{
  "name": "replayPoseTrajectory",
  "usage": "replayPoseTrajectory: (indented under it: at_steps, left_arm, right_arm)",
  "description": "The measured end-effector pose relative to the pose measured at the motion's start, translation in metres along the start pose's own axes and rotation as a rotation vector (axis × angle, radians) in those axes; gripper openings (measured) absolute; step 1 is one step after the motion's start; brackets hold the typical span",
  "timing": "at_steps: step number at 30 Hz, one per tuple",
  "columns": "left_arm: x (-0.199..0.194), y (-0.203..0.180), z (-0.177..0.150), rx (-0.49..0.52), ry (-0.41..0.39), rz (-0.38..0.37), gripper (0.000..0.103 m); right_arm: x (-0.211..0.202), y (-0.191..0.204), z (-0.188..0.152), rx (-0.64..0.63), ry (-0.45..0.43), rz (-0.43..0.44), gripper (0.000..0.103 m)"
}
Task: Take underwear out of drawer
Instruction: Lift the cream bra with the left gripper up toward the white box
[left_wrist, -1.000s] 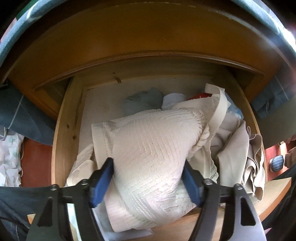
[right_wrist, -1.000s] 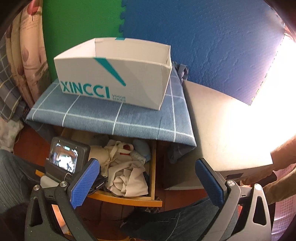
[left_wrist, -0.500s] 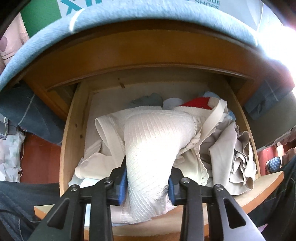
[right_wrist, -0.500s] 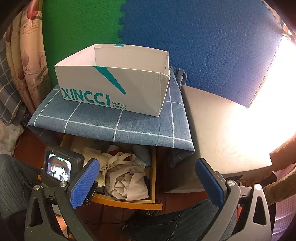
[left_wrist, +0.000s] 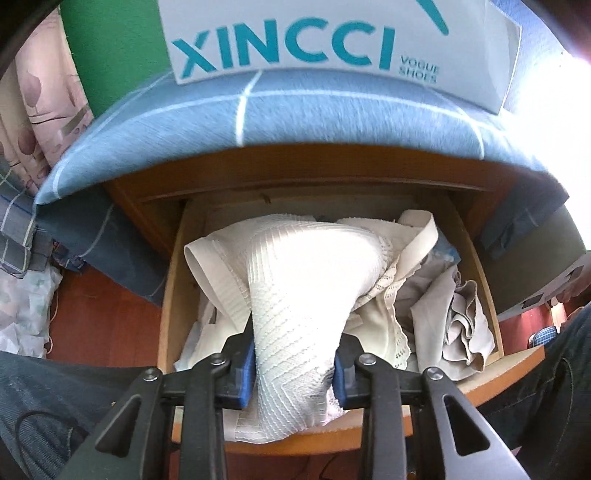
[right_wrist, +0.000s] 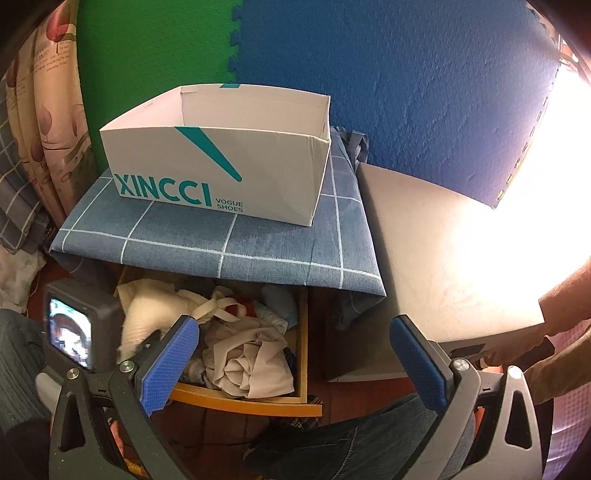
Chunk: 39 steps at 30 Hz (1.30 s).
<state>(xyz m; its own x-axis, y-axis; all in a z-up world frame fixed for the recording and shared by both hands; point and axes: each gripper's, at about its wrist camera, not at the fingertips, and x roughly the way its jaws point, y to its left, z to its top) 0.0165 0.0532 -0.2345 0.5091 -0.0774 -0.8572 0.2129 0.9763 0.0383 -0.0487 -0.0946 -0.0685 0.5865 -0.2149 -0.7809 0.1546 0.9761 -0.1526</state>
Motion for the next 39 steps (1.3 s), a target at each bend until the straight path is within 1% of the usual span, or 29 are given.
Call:
replayPoseTrajectory:
  at_steps: [11,14,17,23,31,36,39]
  left_arm:
    - [-0.058,0.019,-0.002,-0.017,-0.082,-0.008,0.032]
    - [-0.072,0.02,0.003,-0.033,-0.105,-0.012,0.032]
    - [-0.093,0.025,0.012,-0.044,-0.151,-0.018,0.032]
    - [-0.12,0.037,0.044,-0.079,-0.21,-0.043,0.032]
    - [-0.175,0.048,0.093,-0.11,-0.34,-0.048,0.032]
    - [-0.217,0.058,0.132,-0.123,-0.43,-0.054,0.032]
    - [-0.228,0.06,0.158,-0.114,-0.46,-0.041,0.032]
  right_arm:
    - [0.004,-0.003,-0.004,0.009,0.009,0.004,0.102]
    - [0.004,-0.003,-0.004,0.012,0.008,0.009,0.102]
    - [0.005,-0.003,-0.005,0.012,0.01,0.01,0.102]
    - [0.008,-0.002,-0.007,0.014,0.017,0.016,0.102]
    - [0.013,-0.001,-0.012,0.013,0.032,0.023,0.102]
    - [0.024,0.003,-0.019,0.007,0.059,0.034,0.102]
    - [0.029,0.006,-0.023,0.0,0.075,0.041,0.102]
